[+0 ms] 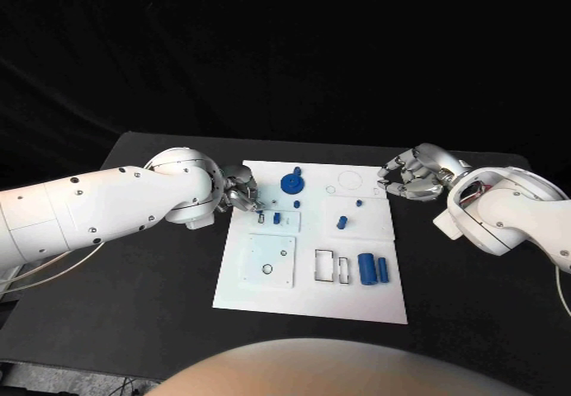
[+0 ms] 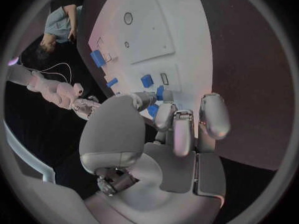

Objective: Assemble the parts on the task board

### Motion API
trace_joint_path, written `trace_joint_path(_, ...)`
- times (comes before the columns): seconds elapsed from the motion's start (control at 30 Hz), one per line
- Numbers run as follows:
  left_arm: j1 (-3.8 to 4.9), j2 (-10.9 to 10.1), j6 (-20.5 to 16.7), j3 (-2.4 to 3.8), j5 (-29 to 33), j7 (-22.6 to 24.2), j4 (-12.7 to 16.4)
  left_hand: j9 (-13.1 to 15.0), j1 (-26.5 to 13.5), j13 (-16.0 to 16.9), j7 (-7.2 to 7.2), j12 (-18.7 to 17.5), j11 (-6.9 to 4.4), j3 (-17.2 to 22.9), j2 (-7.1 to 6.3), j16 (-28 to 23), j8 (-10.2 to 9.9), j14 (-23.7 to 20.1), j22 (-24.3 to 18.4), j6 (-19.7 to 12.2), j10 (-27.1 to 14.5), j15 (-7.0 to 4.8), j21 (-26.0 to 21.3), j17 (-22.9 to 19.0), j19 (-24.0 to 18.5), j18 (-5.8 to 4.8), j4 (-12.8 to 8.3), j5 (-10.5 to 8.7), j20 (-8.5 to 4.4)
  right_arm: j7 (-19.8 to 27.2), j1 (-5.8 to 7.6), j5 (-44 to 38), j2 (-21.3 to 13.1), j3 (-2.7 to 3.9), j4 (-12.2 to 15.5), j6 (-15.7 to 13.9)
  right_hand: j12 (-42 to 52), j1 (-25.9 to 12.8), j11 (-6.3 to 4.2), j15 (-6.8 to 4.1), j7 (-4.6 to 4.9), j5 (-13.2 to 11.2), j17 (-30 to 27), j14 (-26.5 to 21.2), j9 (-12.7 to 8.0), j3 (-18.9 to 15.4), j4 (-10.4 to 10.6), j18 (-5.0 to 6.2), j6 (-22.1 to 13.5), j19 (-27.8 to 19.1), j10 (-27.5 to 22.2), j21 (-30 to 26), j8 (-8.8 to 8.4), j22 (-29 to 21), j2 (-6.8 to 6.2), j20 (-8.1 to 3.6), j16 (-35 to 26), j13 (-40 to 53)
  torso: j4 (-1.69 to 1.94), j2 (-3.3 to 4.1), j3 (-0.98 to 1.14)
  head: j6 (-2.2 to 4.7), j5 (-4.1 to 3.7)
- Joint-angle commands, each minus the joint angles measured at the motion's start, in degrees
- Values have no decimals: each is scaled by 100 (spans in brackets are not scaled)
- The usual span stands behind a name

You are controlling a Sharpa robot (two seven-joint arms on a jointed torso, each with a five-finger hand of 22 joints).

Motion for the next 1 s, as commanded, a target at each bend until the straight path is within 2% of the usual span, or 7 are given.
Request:
trace_joint_path(0.03, -6, 36, 273, -1, -79, 14, -28, 1, -28, -20, -102, -9, -10, 953, 11, 21, 10, 606, 426, 148, 37, -42, 14, 1510, 50, -56, -919, -14, -7, 9, -5, -11, -1, -1, 5, 93, 10, -60, -33, -49, -13, 36, 1270, 532, 5, 32, -7, 98, -41, -12, 10, -16, 29, 289, 11, -35, -34, -4, -3, -2, 1, 0, 5)
trace_joint_path(0.47, -51, 132, 404, -13, -182, -10, -166, -3, -35, -24, -102, -12, -10, 959, 9, 21, 6, 606, 422, 150, 37, -42, 4, 1510, 46, -54, -917, -30, -8, 49, -7, -8, -4, 0, 5, -3, 10, -65, -32, -49, -13, 36, 1265, 531, 6, 37, -7, 100, -44, -18, 9, -30, 30, 282, 10, -35, -37, -6, 2, 1, -2, 0, -13)
trace_joint_path(0.6, -63, 142, 423, -14, -228, -8, -171, -3, -35, -24, -102, -12, -10, 959, 9, 21, 6, 606, 422, 150, 37, -42, 4, 1510, 46, -54, -917, -30, -8, 72, -7, -6, -4, 0, 1, -45, -80, -81, -31, -49, -11, 37, 1087, 480, 8, 62, -18, 159, -62, -143, -94, -314, 31, 132, -3, -34, -133, -126, 1, -2, -1, 0, -13)
trace_joint_path(0.8, -71, 144, 460, -15, -245, -9, -161, -4, -36, -21, -102, -11, -10, 961, 8, 21, 5, 606, 427, 151, 39, -43, 13, 1510, 50, -56, -918, -32, -8, 119, -7, 18, -2, 0, -7, -82, -91, -87, -30, -49, -10, 37, 1071, 475, 9, 68, -19, 173, -64, -174, -105, -381, 33, 97, -6, -34, -142, -140, 2, -3, 0, 0, -9)
trace_joint_path(0.87, -72, 144, 478, -15, -240, -17, -159, -4, -36, -21, -102, -11, -10, 961, 8, 21, 5, 606, 427, 151, 39, -43, 13, 1510, 50, -56, -918, -32, -8, 153, -7, 43, -1, 0, -11, -112, -116, -100, -30, -49, -9, 37, 957, 439, 12, 85, -28, 207, -72, -255, -133, -554, 37, 7, -14, -33, -208, -172, 1, -2, -1, 0, -11)
trace_joint_path(0.93, -73, 146, 495, -15, -230, -26, -159, -4, -36, -21, -102, -11, -10, 961, 8, 21, 5, 606, 427, 151, 39, -43, 13, 1510, 50, -56, -918, -32, -8, 190, -7, 71, 1, 0, -16, -151, -583, -139, -32, -53, -7, 33, 375, 234, 24, 166, -65, 349, -114, -613, -589, -1339, 50, -411, -39, -34, -597, -761, 0, -3, -1, 0, -18)
trace_joint_path(1.0, -74, 149, 512, -15, -223, -33, -159, -4, -36, -21, -102, -11, -10, 961, 8, 21, 5, 606, 427, 151, 39, -43, 13, 1510, 50, -56, -918, -32, -8, 230, -7, 113, 4, 0, -23, -193, -1568, -187, -35, -58, -14, 29, -738, -194, 44, 280, -107, 591, -167, -1243, -1329, -2833, 74, -1259, -72, -42, -1510, -1910, 0, -3, 0, 0, -15)
